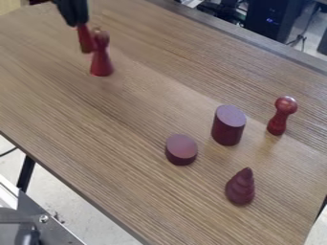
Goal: Move the circular pyramid to the left
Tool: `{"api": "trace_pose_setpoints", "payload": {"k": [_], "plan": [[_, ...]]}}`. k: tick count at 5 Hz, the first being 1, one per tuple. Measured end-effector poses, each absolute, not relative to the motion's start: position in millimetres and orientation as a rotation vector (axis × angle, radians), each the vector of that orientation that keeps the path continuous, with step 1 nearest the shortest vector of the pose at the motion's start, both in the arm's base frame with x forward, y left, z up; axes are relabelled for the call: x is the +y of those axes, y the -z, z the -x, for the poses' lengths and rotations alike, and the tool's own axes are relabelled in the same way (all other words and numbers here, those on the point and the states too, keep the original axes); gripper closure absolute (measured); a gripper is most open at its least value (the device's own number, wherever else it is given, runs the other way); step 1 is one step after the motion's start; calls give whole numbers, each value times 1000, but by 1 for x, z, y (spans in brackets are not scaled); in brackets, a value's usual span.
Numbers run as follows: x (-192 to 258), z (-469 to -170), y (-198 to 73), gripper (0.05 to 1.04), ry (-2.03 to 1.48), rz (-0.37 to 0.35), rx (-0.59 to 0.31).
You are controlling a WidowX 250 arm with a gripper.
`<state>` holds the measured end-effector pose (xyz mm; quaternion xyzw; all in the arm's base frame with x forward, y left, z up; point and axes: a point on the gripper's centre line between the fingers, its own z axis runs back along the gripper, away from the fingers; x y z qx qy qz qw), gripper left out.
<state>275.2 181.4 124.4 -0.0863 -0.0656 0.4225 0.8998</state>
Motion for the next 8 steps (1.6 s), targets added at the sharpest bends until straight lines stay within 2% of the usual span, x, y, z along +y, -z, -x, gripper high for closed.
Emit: {"api": "trace_pose_setpoints", "payload": {"k": [1,2,3,4,5,6,7,8], "plan": [[201,-268,-119,972,-959,204,-105],[212,-265,-102,972,-1008,210,-46],[218,-266,-91,972,-1041,177,10],[225,-267,-80,972,-1079,44,21],[220,-273,-69,972,-1037,26,38],[220,-274,-68,972,-1021,43,24],[216,-274,-69,947,-1013,111,-3],[214,-272,-66,745,-1010,130,4]]}}
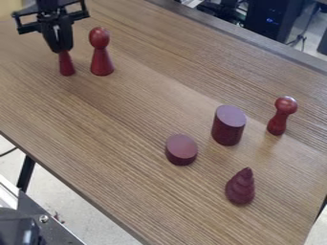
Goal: Move the circular pyramid to the left
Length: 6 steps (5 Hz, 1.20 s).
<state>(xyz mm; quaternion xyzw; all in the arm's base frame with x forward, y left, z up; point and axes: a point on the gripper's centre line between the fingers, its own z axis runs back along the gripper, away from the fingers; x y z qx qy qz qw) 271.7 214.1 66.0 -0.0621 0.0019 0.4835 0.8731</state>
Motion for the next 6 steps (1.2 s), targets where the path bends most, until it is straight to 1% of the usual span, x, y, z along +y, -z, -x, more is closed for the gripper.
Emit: {"api": "trace_pose_setpoints", "payload": {"k": [1,2,3,4,5,6], "plan": [[212,-270,-70,431,-1006,112,-2],[211,-272,-83,143,-1014,103,-43],[200,-275,-100,83,-992,47,-83],[176,-276,-135,83,-900,2,-157],[147,-272,-159,83,-782,0,-204],[121,-270,-162,83,-599,34,-202]]}}
